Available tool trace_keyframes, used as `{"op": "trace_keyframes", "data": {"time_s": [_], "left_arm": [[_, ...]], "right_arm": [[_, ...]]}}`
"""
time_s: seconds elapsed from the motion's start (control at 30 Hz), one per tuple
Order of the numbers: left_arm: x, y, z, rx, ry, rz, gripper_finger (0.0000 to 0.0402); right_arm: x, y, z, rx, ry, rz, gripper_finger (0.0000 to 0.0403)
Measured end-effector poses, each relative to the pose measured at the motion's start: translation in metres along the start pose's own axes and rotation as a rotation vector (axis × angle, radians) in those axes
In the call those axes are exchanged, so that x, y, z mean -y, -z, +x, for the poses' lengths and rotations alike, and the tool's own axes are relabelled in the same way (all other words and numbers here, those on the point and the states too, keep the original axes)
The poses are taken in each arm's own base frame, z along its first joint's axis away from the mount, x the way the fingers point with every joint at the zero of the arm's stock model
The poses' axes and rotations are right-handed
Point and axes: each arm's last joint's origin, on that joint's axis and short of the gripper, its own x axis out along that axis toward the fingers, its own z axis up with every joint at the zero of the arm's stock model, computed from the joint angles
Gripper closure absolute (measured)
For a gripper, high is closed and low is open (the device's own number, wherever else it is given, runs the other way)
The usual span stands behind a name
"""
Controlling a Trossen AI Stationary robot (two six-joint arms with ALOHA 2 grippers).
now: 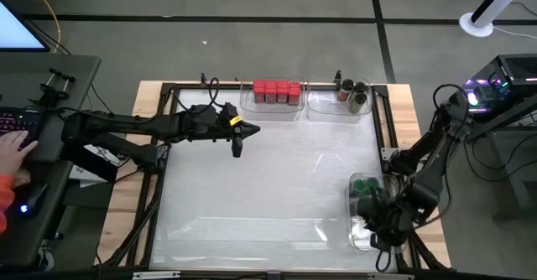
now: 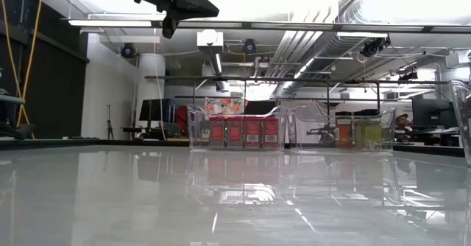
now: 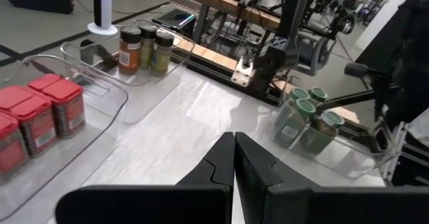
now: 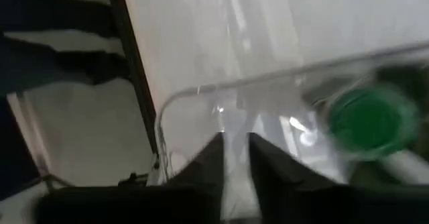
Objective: Sort spices by type
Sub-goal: Put the green seasoning bottle into the bottom transparent bin
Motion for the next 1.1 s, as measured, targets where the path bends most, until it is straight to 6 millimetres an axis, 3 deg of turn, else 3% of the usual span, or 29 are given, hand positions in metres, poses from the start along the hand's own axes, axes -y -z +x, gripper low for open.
{"op": "trace_keyframes", "data": {"time_s": [0.07, 0.23, 0.37, 0.77, 1.1], "left_arm": [[0.000, 0.001, 0.000, -0.005, -0.008, 0.007, 0.0402], [-0.001, 0.002, 0.000, -0.014, -0.016, 0.014, 0.0402], [-0.001, 0.002, 0.000, -0.013, -0.023, 0.044, 0.0402], [-0.002, 0.002, 0.000, -0.012, -0.034, 0.045, 0.0402], [-0.002, 0.002, 0.000, -0.012, -0.035, 0.046, 0.0401]], "right_arm": [[-0.001, 0.008, 0.015, -0.037, -0.010, 0.008, 0.0385], [0.012, 0.021, 0.051, -0.105, 0.088, 0.037, 0.0381], [0.029, 0.017, 0.065, -0.084, 0.186, 0.072, 0.0400], [0.042, -0.005, 0.070, -0.060, 0.210, 0.034, 0.0401], [0.026, -0.005, 0.065, -0.127, 0.062, 0.067, 0.0402]]}}
